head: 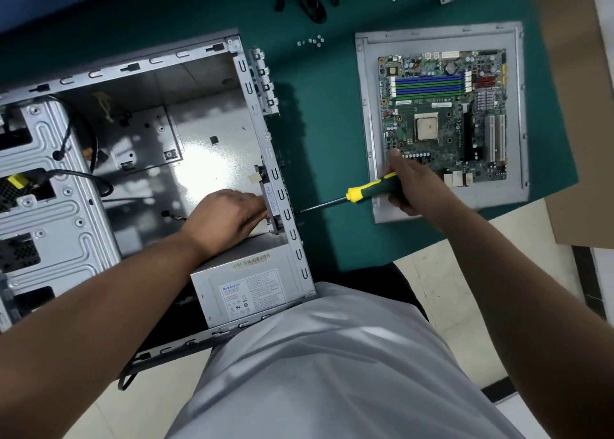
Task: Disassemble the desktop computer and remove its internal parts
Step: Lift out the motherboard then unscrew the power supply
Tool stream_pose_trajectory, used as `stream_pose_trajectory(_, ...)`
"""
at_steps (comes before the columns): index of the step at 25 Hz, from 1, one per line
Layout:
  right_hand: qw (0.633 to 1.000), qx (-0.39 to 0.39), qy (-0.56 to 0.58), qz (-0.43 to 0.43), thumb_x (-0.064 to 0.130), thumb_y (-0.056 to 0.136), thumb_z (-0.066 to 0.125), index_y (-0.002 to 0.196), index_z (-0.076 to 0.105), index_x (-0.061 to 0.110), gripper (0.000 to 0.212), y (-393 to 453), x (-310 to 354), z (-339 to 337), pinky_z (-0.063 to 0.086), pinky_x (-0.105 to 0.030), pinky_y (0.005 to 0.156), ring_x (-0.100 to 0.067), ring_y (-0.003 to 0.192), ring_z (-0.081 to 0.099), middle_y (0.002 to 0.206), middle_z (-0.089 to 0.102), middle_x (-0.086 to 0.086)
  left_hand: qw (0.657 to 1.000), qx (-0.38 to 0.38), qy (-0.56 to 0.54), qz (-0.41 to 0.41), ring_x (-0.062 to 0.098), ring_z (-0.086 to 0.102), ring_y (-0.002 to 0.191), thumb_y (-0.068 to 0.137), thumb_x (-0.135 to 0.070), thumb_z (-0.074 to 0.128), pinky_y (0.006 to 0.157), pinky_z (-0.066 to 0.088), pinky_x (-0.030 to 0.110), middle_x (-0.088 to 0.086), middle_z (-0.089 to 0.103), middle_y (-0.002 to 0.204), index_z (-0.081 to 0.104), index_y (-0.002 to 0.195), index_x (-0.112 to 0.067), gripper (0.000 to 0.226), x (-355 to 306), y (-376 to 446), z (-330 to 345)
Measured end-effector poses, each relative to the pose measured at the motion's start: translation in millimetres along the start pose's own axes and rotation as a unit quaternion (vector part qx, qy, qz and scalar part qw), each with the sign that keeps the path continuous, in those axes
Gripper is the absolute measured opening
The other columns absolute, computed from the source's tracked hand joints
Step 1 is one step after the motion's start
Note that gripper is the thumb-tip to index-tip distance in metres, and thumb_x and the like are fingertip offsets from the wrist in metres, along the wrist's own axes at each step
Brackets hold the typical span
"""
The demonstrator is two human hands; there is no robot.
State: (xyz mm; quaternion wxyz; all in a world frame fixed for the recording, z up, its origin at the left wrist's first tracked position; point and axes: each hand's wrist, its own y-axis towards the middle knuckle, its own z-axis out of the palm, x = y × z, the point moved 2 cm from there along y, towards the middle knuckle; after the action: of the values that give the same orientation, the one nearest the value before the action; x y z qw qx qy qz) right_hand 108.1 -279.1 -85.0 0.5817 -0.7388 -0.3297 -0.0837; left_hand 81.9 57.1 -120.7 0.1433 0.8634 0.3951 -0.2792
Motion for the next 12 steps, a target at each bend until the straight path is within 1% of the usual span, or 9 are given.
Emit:
stream_pose_trajectory(2, 0.997, 0.0, 0.072, 0.003, 0.017, 0.101, 0.045, 0.093, 0.056, 0.017, 0.014, -0.4, 0.4, -0.6, 0.043, -0.026, 0.055, -0.021, 0.06, 0.052, 0.079, 0.059, -0.007, 1.0, -0.002, 0.001, 0.0, 0.031, 0.064, 0.057, 0.098, -0.029, 0.044, 0.061, 0.053, 0.033, 0.008, 0.065, 0.066, 0.067, 0.082, -0.007, 0.035, 0.1, 0.2, 0.1)
stream_pose_trajectory(3, 0.992, 0.017, 0.12, 0.015, 0.003, 0.097, 0.04, 0.095, 0.055, 0.018, 0.021, -0.4, -1.1, -1.0, 0.045, -0.029, 0.06, -0.02, 0.065, 0.055, 0.086, 0.058, -0.006, 1.0, -0.001, 0.0, -0.002, 0.031, 0.064, 0.057, 0.098, -0.029, 0.044, 0.061, 0.053, 0.033, 0.008, 0.065, 0.067, 0.067, 0.082, -0.008, 0.035, 0.1, 0.2, 0.3)
stream_pose_trajectory(4, 0.986, 0.031, 0.161, 0.03, 0.001, 0.095, 0.037, 0.096, 0.053, 0.017, 0.023, -2.9, -0.2, -0.1, 0.046, -0.031, 0.063, -0.021, 0.068, 0.058, 0.089, 0.058, -0.006, 1.0, 0.0, 0.0, -0.002, 0.031, 0.064, 0.057, 0.098, -0.029, 0.044, 0.061, 0.053, 0.033, 0.008, 0.065, 0.067, 0.068, 0.083, -0.008, 0.035, 0.4, 0.0, 0.3)
stream_pose_trajectory(6, 0.991, 0.021, 0.118, 0.051, 0.024, 0.104, 0.04, 0.098, 0.053, 0.016, 0.017, -3.3, 1.4, 0.6, 0.048, -0.029, 0.058, -0.022, 0.059, 0.059, 0.083, 0.064, -0.012, 1.0, 0.002, 0.0, -0.003, 0.031, 0.065, 0.057, 0.098, -0.03, 0.043, 0.061, 0.054, 0.034, 0.008, 0.065, 0.067, 0.068, 0.083, -0.007, 0.036, 0.5, -0.3, 0.5)
stream_pose_trajectory(8, 0.999, -0.009, -0.028, 0.023, 0.048, 0.105, 0.041, 0.095, 0.053, 0.018, 0.034, -3.0, -0.1, 2.8, 0.044, -0.024, 0.049, -0.018, 0.05, 0.054, 0.073, 0.066, -0.013, 1.0, 0.002, -0.001, -0.006, 0.032, 0.065, 0.057, 0.098, -0.03, 0.043, 0.061, 0.054, 0.034, 0.008, 0.065, 0.067, 0.068, 0.084, -0.007, 0.037, 0.6, -0.6, 0.4)
stream_pose_trajectory(9, 1.0, -0.019, -0.017, 0.016, 0.04, 0.105, 0.044, 0.094, 0.054, 0.018, 0.027, -3.0, 1.1, 3.1, 0.043, -0.025, 0.051, -0.018, 0.053, 0.053, 0.075, 0.063, -0.013, 1.0, 0.003, -0.001, -0.007, 0.032, 0.065, 0.058, 0.098, -0.03, 0.043, 0.061, 0.054, 0.034, 0.008, 0.065, 0.067, 0.068, 0.084, -0.007, 0.037, 0.5, -0.5, 0.3)
stream_pose_trajectory(10, 0.999, -0.017, 0.034, 0.009, 0.023, 0.104, 0.046, 0.093, 0.054, 0.018, 0.015, -3.2, 0.5, 1.9, 0.044, -0.028, 0.057, -0.02, 0.062, 0.055, 0.08, 0.06, -0.012, 1.0, 0.004, -0.002, -0.007, 0.032, 0.065, 0.058, 0.098, -0.03, 0.043, 0.062, 0.054, 0.034, 0.008, 0.065, 0.067, 0.068, 0.084, -0.007, 0.037, 0.4, -0.3, 0.1)
stream_pose_trajectory(11, 0.996, 0.011, 0.088, 0.015, 0.007, 0.098, 0.043, 0.093, 0.053, 0.018, 0.016, -3.1, -0.7, 0.4, 0.045, -0.031, 0.064, -0.022, 0.071, 0.058, 0.086, 0.059, -0.01, 1.0, 0.005, -0.003, -0.007, 0.031, 0.065, 0.058, 0.098, -0.03, 0.043, 0.062, 0.054, 0.034, 0.009, 0.066, 0.068, 0.069, 0.084, -0.007, 0.037, 0.0, 0.0, 0.0)
stream_pose_trajectory(12, 0.989, 0.035, 0.139, 0.021, 0.001, 0.094, 0.04, 0.093, 0.053, 0.018, 0.022, -3.1, -2.9, 0.9, 0.046, -0.033, 0.068, -0.025, 0.076, 0.061, 0.089, 0.06, -0.008, 1.0, 0.005, -0.006, -0.007, 0.031, 0.065, 0.058, 0.098, -0.03, 0.043, 0.062, 0.054, 0.034, 0.009, 0.066, 0.068, 0.069, 0.084, -0.007, 0.037, -0.2, 0.3, -0.1)
